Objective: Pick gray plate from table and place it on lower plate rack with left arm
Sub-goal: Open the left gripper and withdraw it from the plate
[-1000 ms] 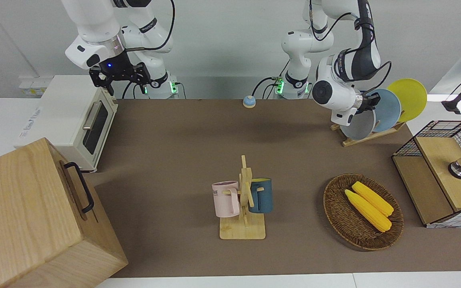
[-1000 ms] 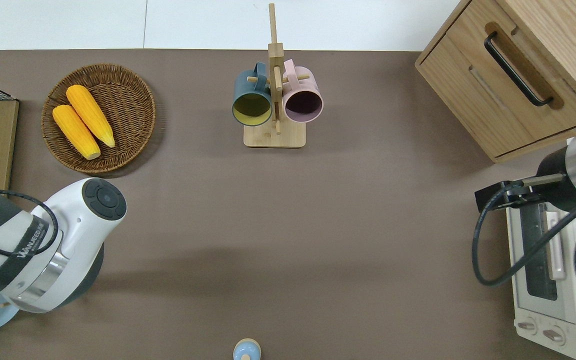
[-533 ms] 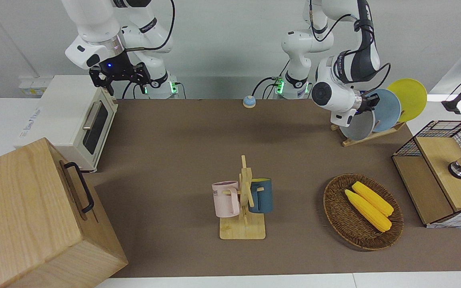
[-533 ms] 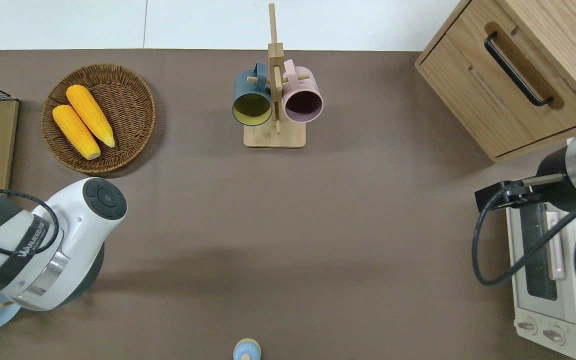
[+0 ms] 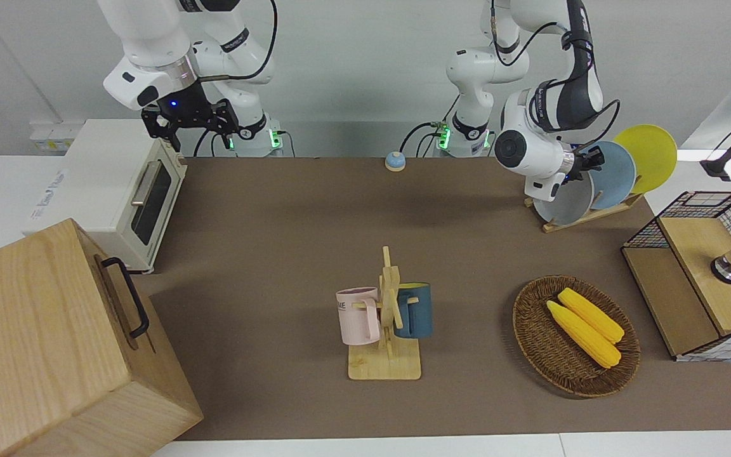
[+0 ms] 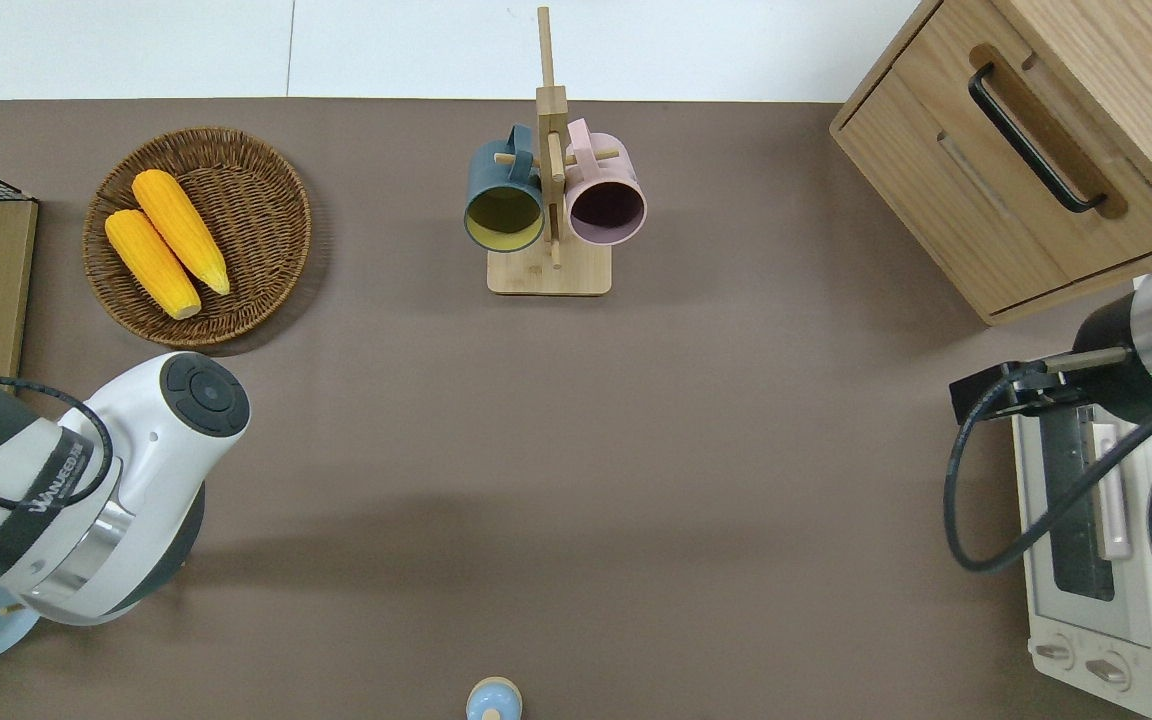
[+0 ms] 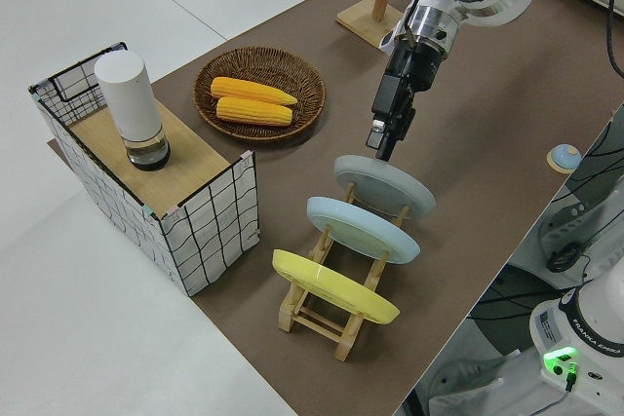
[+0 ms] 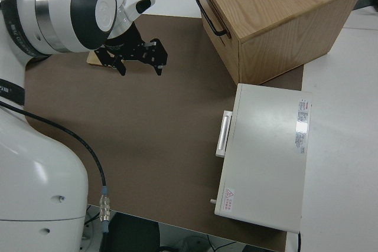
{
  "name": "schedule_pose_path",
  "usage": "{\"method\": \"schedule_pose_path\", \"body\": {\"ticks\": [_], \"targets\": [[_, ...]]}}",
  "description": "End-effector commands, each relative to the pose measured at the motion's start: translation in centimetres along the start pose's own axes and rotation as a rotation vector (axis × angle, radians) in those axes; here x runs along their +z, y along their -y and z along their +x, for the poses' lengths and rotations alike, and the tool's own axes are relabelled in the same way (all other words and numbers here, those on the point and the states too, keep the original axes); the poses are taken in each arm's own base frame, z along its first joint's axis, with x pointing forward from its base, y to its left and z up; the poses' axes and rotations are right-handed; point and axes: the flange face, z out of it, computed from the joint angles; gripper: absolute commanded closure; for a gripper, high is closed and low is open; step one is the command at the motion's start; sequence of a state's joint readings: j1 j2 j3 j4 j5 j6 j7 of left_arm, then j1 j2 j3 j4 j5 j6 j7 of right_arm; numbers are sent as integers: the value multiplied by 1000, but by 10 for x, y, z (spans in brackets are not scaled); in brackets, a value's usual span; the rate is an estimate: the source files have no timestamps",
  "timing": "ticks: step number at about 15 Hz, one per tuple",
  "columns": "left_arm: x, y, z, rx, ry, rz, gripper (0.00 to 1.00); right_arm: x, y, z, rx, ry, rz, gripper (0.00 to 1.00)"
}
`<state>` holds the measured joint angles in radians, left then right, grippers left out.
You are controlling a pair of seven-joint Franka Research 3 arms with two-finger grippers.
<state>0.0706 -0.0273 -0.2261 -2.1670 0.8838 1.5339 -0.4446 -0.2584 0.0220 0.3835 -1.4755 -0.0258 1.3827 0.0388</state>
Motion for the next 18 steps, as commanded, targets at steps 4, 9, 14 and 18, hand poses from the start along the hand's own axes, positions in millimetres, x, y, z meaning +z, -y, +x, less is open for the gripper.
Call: {"method": "schedule_pose_path", "body": {"ticks": [4,9,14,18], "targets": [[-29,33,1,46,-3,-193,7,-3,-2,-2,16,2,-6,17],[-64,68,4,69,-35,-448,7,-3,-2,-2,16,2,-6,17],[-94,84,2,65,-65,-687,7,-3,-2,-2,16,5,-7,17],[-121,96,-1,46,-98,-855,7,-3,-2,-2,16,5,-7,17]]}}
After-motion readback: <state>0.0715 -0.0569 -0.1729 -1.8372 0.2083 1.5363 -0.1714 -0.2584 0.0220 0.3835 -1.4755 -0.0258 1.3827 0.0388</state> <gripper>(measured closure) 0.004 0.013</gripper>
